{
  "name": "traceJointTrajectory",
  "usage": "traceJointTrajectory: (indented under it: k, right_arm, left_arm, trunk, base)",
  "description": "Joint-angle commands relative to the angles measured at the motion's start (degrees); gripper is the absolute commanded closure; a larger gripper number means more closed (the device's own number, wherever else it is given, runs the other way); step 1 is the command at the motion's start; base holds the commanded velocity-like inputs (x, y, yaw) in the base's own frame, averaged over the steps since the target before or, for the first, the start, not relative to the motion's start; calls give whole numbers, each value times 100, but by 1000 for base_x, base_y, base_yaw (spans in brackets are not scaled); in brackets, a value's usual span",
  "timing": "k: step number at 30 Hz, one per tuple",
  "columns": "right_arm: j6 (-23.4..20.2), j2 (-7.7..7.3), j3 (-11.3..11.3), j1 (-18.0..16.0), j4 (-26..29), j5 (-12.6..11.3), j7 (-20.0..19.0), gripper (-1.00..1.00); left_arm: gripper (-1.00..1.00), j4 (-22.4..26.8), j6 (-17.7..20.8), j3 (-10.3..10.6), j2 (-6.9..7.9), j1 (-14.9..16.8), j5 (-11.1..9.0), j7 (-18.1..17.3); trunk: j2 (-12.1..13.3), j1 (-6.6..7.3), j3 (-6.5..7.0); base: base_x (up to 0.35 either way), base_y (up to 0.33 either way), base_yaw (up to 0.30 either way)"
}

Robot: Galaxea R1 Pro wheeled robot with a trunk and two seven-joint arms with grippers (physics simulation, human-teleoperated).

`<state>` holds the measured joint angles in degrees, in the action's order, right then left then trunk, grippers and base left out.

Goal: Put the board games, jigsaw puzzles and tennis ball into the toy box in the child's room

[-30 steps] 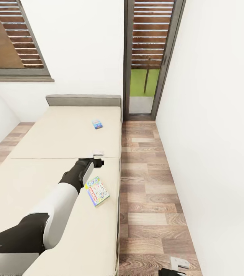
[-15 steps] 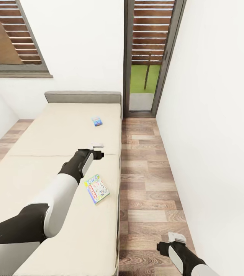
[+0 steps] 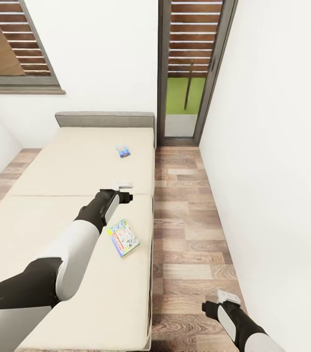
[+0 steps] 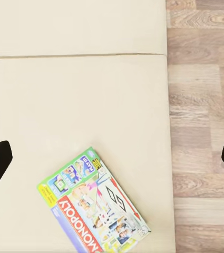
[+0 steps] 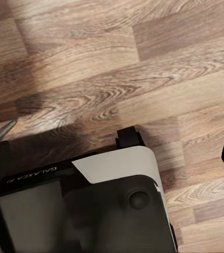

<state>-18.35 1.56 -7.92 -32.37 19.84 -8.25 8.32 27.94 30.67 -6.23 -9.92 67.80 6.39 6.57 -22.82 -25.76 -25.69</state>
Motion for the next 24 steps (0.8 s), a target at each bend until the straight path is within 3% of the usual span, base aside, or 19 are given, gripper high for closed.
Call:
traceJointTrajectory:
  k: [1,24]
  right_arm:
    - [-24,0,-4,0,15,-61,37,-100]
    - [-37,-5,-16,2,28,-70,44,-100]
  left_arm:
    - [-100,2,30,-40,-8,24,58,-15]
    - [-100,-34,132,-36,-8,339,55,-15]
  trunk:
    - [-10,-3,-19]
    - [-10,-3,-236]
  base:
    - [0,0,0]
    - [0,0,0]
